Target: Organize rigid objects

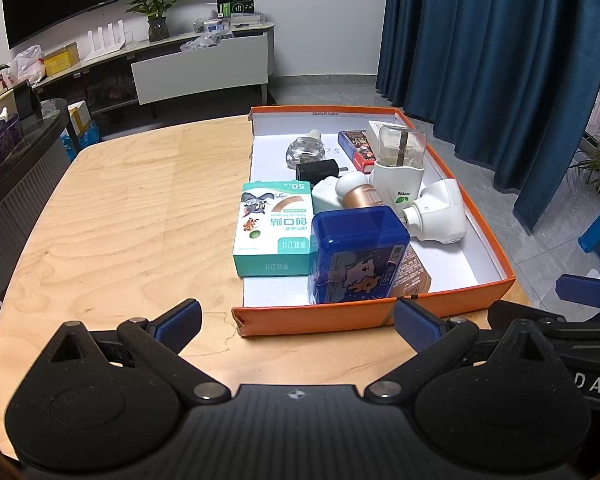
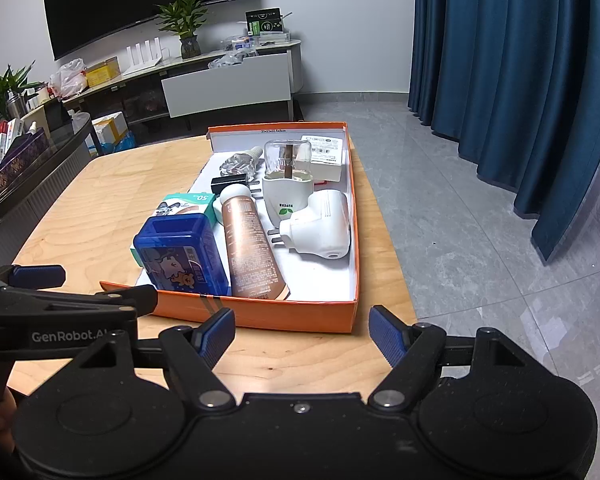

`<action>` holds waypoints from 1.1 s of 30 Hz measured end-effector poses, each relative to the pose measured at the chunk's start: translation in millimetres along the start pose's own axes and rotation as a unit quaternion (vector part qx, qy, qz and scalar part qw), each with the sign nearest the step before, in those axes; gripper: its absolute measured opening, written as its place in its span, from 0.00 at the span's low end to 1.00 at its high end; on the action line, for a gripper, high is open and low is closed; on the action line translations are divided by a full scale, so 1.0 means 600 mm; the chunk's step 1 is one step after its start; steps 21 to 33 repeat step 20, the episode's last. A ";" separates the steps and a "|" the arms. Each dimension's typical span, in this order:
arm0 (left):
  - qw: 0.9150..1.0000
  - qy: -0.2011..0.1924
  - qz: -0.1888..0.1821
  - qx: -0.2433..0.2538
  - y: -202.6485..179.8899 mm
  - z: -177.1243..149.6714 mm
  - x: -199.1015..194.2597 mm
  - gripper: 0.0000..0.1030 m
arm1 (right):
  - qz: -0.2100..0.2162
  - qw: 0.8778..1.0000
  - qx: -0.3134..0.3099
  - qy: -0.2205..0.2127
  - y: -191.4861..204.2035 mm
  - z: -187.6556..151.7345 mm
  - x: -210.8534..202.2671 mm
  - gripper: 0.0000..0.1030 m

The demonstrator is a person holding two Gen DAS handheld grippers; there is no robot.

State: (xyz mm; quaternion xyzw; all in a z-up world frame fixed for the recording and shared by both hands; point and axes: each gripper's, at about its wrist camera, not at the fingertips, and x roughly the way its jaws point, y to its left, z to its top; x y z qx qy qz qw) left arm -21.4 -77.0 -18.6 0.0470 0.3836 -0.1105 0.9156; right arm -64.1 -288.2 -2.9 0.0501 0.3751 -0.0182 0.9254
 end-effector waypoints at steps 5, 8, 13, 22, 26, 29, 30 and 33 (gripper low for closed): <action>1.000 0.000 0.000 0.000 0.000 0.000 0.000 1.00 | -0.001 1.000 0.000 0.000 0.002 0.000 0.000 0.85; 1.000 0.001 -0.001 0.000 0.001 0.000 0.000 1.00 | 0.000 1.000 0.000 0.000 0.001 0.000 0.000 0.85; 1.000 -0.007 -0.004 0.001 0.002 0.000 -0.002 1.00 | 0.003 1.000 0.001 -0.002 0.005 -0.002 0.001 0.85; 1.000 0.003 -0.010 0.000 0.003 0.000 0.003 1.00 | -0.001 1.000 0.000 0.002 0.005 -0.002 0.001 0.85; 1.000 0.003 -0.010 0.000 0.003 0.000 0.003 1.00 | -0.001 1.000 0.000 0.002 0.005 -0.002 0.001 0.85; 1.000 0.003 -0.010 0.000 0.003 0.000 0.003 1.00 | -0.001 1.000 0.000 0.002 0.005 -0.002 0.001 0.85; 1.000 0.003 -0.010 0.000 0.003 0.000 0.003 1.00 | -0.001 1.000 0.000 0.002 0.005 -0.002 0.001 0.85; 1.000 0.003 -0.010 0.000 0.003 0.000 0.003 1.00 | -0.001 1.000 0.000 0.002 0.005 -0.002 0.001 0.85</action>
